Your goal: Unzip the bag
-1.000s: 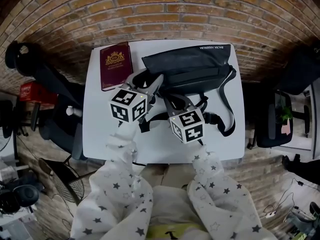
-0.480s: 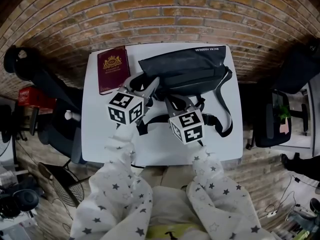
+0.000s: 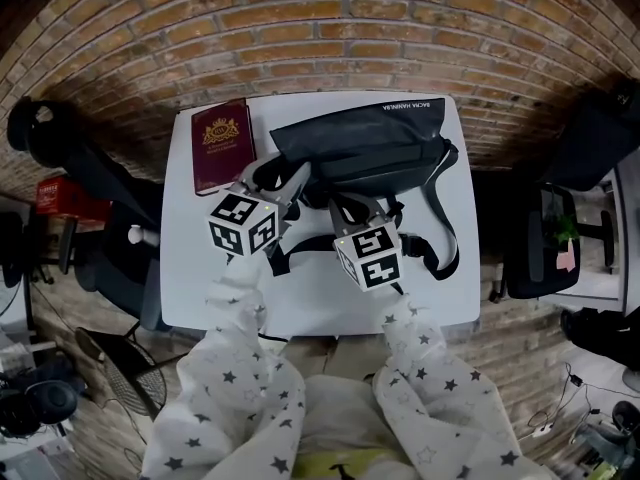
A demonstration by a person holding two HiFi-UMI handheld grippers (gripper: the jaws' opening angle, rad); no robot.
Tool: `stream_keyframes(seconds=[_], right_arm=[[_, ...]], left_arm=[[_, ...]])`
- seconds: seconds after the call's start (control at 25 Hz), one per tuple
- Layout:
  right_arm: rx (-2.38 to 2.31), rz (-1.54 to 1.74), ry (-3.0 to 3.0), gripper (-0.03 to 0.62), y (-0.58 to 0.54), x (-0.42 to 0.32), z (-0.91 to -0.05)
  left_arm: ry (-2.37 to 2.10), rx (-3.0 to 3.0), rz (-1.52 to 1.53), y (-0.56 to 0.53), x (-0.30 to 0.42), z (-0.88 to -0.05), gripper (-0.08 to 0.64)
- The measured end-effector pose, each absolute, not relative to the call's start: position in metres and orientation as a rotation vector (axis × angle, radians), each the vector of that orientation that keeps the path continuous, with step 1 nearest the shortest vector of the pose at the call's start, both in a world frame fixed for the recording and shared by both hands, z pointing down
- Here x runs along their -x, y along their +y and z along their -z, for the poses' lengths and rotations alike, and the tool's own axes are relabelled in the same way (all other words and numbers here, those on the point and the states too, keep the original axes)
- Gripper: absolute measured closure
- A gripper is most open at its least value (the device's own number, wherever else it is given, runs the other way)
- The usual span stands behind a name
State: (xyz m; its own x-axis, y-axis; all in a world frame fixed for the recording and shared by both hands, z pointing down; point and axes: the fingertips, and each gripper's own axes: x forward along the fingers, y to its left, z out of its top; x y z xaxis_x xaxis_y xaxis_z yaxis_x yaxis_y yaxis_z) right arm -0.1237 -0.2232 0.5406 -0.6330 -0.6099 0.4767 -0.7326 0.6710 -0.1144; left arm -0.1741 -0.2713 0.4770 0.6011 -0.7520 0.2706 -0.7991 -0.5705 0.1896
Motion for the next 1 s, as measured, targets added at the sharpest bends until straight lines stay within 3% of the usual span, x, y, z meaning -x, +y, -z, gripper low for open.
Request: stream_keyframes(seconds=[1.0], right_arm=[[-1.062,-0.387,-2.450,0.580,-0.236,0.099,-0.538]], left_arm=[[-1.285,-2.524,-0.201,-0.271,0.174,-0.477,0.417]])
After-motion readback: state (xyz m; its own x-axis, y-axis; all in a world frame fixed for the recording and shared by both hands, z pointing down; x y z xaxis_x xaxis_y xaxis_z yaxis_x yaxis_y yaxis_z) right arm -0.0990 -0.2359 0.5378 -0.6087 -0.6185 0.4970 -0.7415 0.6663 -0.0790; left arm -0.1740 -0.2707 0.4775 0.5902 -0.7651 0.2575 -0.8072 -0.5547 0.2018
